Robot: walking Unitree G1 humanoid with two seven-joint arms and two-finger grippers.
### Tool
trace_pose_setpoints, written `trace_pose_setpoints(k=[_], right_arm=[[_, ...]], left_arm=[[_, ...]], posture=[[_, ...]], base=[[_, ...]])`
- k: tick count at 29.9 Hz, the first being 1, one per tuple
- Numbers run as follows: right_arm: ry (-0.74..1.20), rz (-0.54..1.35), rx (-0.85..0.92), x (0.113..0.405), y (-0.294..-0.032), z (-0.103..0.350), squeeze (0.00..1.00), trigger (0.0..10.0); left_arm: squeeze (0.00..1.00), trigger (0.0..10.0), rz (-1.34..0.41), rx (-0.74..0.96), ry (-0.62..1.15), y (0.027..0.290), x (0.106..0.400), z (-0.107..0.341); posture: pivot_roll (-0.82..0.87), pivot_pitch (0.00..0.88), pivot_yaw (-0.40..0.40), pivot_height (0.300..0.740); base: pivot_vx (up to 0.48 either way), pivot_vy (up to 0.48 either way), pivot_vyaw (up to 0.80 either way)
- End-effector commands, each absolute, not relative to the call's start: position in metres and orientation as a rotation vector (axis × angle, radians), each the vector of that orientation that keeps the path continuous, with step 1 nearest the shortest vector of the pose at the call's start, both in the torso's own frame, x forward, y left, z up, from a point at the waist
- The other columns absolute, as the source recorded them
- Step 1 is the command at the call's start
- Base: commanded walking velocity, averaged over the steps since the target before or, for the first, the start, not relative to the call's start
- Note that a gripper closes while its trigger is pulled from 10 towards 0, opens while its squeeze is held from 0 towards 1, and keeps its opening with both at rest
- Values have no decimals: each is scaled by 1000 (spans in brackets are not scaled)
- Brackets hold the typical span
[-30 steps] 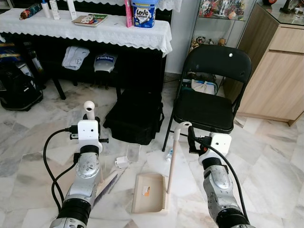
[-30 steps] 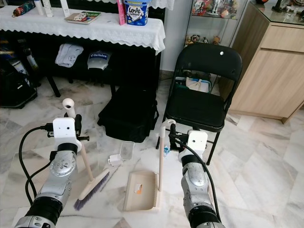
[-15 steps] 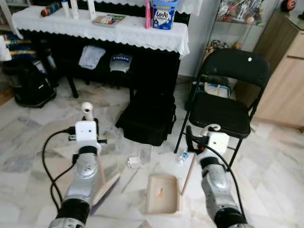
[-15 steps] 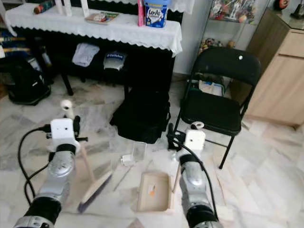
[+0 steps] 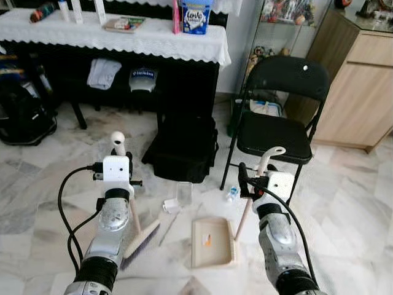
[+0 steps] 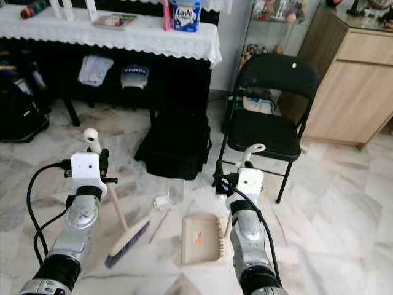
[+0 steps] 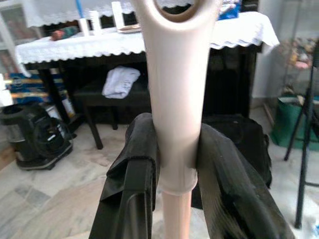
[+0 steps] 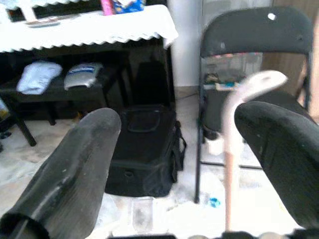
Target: Sweep floor
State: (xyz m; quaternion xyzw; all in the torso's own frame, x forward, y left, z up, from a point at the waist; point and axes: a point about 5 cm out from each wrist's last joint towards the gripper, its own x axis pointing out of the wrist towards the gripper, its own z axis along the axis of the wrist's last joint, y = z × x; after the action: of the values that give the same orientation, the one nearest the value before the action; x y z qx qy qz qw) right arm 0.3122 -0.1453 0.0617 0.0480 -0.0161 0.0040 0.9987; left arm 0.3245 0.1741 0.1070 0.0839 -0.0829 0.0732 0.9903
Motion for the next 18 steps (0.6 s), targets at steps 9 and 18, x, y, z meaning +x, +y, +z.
trace_pose_setpoints(k=[9, 18], right_arm=[[-56, -7, 89, 313, -150, 66, 0, 10000], [-167, -48, 63, 316, -156, 90, 0, 10000]], left_arm=[[0, 10000, 102, 171, -224, 167, 328, 119], [0, 10000, 92, 170, -222, 166, 327, 118]], posture=[[2, 0, -28, 740], [1, 0, -30, 740]], base=[[153, 0, 0], [290, 0, 0]])
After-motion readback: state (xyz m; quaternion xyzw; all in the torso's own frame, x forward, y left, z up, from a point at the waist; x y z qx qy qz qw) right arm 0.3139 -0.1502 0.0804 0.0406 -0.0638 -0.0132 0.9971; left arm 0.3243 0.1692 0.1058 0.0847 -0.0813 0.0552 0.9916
